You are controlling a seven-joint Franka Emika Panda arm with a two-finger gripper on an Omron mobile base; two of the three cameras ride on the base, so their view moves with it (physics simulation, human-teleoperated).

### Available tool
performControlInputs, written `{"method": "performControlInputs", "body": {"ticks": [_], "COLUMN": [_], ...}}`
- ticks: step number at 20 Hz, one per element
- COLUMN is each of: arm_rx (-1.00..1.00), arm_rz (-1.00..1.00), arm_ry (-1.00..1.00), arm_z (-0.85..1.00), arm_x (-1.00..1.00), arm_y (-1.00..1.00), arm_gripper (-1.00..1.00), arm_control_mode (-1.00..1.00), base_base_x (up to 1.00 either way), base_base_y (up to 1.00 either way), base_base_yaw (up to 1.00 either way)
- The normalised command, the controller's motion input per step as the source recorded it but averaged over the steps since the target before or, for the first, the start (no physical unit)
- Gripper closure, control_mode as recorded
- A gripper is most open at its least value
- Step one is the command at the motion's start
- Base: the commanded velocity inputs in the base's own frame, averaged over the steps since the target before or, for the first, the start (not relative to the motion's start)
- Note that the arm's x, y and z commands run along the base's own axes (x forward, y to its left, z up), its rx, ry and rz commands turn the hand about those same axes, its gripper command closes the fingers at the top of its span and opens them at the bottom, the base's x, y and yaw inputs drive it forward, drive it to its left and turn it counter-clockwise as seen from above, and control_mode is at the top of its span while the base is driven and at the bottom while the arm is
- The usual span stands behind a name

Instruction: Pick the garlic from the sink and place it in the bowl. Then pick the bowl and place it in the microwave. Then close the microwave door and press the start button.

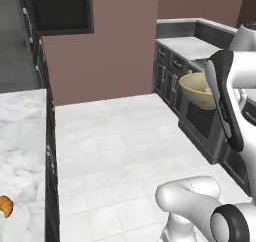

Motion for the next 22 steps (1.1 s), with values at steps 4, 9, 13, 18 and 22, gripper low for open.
{"method": "performControlInputs", "body": {"ticks": [4, 9, 13, 18, 22], "arm_rx": [0.0, 0.0, 0.0, 0.0, 0.0], "arm_rz": [0.0, 0.0, 0.0, 0.0, 0.0], "arm_ry": [0.0, 0.0, 0.0, 0.0, 0.0], "arm_z": [0.0, 0.0, 0.0, 0.0, 0.0], "arm_x": [0.0, 0.0, 0.0, 0.0, 0.0], "arm_y": [0.0, 0.0, 0.0, 0.0, 0.0], "arm_gripper": [1.0, 1.0, 1.0, 1.0, 1.0], "arm_control_mode": [1.0, 1.0, 1.0, 1.0, 1.0], "base_base_x": [1.0, 1.0, 1.0, 1.0, 1.0], "base_base_y": [-0.5, -0.4, -0.28, -0.34, -0.34], "base_base_yaw": [-0.05, -0.04, -0.01, 0.0, 0.0]}}
